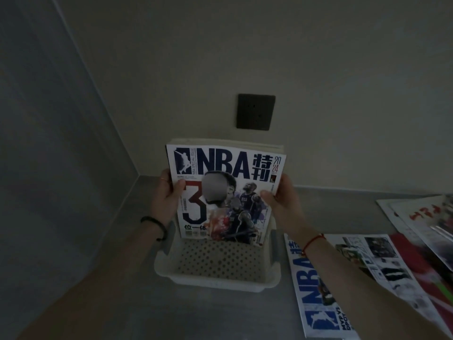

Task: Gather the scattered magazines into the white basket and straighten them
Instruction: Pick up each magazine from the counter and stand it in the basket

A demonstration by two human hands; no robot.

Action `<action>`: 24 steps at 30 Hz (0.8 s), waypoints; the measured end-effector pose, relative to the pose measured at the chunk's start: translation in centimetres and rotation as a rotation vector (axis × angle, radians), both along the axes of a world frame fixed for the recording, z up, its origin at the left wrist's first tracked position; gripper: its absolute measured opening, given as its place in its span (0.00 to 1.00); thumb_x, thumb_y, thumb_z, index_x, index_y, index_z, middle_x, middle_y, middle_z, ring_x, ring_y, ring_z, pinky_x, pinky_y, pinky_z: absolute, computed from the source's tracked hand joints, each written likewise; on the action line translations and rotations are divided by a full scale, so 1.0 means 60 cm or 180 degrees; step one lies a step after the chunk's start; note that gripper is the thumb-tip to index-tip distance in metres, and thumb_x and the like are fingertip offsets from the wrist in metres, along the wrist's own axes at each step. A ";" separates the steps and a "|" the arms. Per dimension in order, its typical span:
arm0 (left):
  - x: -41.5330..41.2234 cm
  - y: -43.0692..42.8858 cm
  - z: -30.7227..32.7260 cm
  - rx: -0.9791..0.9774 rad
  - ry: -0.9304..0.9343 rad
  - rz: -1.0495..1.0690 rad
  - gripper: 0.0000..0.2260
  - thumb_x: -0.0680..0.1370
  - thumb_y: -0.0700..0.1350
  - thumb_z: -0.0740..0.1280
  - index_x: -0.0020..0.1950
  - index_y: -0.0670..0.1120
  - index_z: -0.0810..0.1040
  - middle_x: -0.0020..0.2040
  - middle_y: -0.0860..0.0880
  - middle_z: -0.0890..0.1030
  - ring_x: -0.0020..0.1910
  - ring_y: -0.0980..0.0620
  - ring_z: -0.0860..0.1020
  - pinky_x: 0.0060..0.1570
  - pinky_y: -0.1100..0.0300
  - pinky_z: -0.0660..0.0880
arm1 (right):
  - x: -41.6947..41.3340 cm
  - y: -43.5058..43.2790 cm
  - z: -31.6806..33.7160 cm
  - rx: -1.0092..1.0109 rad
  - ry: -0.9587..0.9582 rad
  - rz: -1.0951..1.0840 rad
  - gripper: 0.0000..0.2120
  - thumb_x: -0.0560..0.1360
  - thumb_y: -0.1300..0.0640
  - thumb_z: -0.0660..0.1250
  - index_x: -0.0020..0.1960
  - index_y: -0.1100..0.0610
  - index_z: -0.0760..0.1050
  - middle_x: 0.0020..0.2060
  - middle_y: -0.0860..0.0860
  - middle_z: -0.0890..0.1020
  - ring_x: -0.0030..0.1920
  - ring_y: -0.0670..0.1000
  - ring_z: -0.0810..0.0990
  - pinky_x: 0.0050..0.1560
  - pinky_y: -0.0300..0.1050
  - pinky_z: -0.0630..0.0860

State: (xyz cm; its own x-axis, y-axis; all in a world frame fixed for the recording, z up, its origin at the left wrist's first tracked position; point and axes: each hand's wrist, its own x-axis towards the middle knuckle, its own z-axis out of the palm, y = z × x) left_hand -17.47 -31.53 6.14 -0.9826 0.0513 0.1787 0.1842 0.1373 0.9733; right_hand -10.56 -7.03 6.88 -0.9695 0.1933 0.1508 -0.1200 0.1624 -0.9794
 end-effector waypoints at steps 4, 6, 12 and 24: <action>0.002 0.000 -0.011 0.0054 -0.0209 -0.0105 0.18 0.78 0.46 0.59 0.67 0.48 0.62 0.55 0.53 0.77 0.53 0.56 0.78 0.48 0.63 0.77 | -0.003 -0.008 -0.010 0.0125 -0.0021 0.0170 0.21 0.74 0.66 0.65 0.62 0.54 0.62 0.51 0.44 0.76 0.53 0.49 0.78 0.52 0.40 0.78; 0.002 0.003 -0.015 0.0005 -0.0302 -0.0154 0.16 0.78 0.48 0.58 0.65 0.54 0.61 0.52 0.60 0.76 0.48 0.65 0.79 0.42 0.70 0.76 | -0.004 -0.012 -0.017 0.0172 -0.0088 0.0171 0.24 0.74 0.65 0.65 0.61 0.48 0.59 0.52 0.43 0.75 0.52 0.43 0.76 0.48 0.33 0.77; -0.002 -0.003 -0.016 -0.0268 -0.0566 -0.0216 0.17 0.78 0.48 0.58 0.67 0.49 0.63 0.60 0.48 0.75 0.57 0.50 0.75 0.57 0.55 0.72 | -0.011 -0.009 -0.029 0.0331 -0.0431 0.0092 0.21 0.74 0.63 0.65 0.65 0.55 0.64 0.55 0.48 0.77 0.53 0.46 0.76 0.54 0.39 0.73; -0.018 -0.006 -0.030 -0.0598 -0.0935 -0.0316 0.19 0.77 0.45 0.63 0.66 0.44 0.66 0.62 0.44 0.75 0.58 0.47 0.74 0.58 0.53 0.71 | -0.023 0.018 -0.064 0.0591 -0.0875 0.0274 0.16 0.69 0.65 0.72 0.46 0.47 0.73 0.42 0.42 0.80 0.40 0.37 0.80 0.48 0.40 0.78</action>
State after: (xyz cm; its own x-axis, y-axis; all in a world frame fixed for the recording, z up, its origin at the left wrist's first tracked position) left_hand -18.52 -31.90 4.34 -0.9792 0.1543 -0.1321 -0.0781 0.3141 0.9462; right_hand -11.96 -5.94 3.05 -0.9903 0.1027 -0.0935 0.1234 0.3419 -0.9316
